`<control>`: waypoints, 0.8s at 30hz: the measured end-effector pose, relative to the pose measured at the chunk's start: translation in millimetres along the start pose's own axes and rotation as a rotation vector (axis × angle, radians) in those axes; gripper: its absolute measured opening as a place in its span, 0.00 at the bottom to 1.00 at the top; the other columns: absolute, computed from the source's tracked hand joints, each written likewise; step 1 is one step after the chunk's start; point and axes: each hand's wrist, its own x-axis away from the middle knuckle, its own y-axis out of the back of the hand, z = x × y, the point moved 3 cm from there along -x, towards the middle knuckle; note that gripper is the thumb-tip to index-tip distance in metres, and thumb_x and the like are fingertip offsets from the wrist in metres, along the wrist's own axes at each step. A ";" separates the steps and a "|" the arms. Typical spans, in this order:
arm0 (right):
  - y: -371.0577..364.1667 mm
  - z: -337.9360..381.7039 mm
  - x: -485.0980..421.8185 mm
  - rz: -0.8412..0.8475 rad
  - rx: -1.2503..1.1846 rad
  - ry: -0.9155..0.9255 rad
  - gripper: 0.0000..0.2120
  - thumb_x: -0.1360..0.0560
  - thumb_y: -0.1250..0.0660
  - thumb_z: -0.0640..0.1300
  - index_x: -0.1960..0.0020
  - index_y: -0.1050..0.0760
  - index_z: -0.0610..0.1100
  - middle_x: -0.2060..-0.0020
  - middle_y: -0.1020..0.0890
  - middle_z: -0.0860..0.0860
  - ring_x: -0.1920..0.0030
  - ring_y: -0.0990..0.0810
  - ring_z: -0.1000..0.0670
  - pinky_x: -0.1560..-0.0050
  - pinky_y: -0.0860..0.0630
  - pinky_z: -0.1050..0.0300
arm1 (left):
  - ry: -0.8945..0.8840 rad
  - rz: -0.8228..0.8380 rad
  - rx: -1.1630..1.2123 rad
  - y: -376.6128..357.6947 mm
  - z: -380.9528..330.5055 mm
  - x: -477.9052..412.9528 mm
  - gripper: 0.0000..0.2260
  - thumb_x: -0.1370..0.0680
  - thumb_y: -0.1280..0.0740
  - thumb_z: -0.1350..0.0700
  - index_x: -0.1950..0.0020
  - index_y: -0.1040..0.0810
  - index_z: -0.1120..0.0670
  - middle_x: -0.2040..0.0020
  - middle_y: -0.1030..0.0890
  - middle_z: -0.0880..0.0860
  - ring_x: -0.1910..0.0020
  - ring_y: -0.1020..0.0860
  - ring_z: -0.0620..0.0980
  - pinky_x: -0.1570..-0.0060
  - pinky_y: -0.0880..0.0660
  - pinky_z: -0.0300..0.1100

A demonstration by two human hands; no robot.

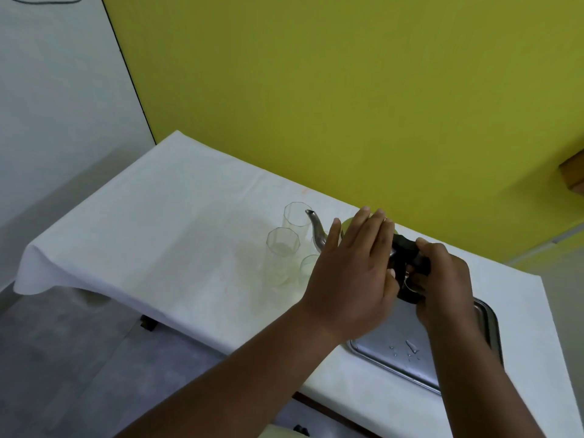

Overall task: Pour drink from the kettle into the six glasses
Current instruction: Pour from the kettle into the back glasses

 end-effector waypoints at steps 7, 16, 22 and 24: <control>-14.7 36.2 -15.5 0.041 0.057 0.077 0.17 0.28 0.34 0.52 0.74 0.20 0.48 0.79 0.25 0.55 0.81 0.32 0.54 0.75 0.36 0.64 | 0.019 -0.078 0.021 15.9 7.4 -31.8 0.29 0.27 0.48 0.54 0.26 0.37 0.60 0.24 0.35 0.57 0.22 0.43 0.55 0.28 0.41 0.60; -18.2 53.9 -48.9 0.032 0.382 0.116 0.19 0.33 0.33 0.58 0.76 0.23 0.47 0.81 0.26 0.53 0.77 0.29 0.50 0.69 0.34 0.57 | 0.068 -0.003 0.110 2.5 25.4 -51.0 0.28 0.24 0.44 0.55 0.25 0.40 0.61 0.23 0.37 0.59 0.23 0.42 0.57 0.27 0.41 0.60; -19.1 51.1 -57.0 0.026 0.524 0.152 0.20 0.32 0.34 0.59 0.73 0.28 0.44 0.85 0.30 0.56 0.76 0.31 0.48 0.68 0.36 0.56 | 0.103 0.060 0.119 -11.1 31.7 -50.6 0.29 0.23 0.41 0.57 0.23 0.43 0.61 0.22 0.41 0.58 0.23 0.44 0.56 0.26 0.43 0.57; -19.2 50.6 -58.0 0.022 0.560 0.171 0.21 0.30 0.33 0.58 0.74 0.29 0.45 0.85 0.30 0.56 0.73 0.31 0.45 0.66 0.35 0.54 | 0.104 0.074 0.118 -13.2 32.8 -49.8 0.29 0.23 0.41 0.57 0.23 0.44 0.61 0.22 0.41 0.58 0.22 0.44 0.56 0.26 0.43 0.57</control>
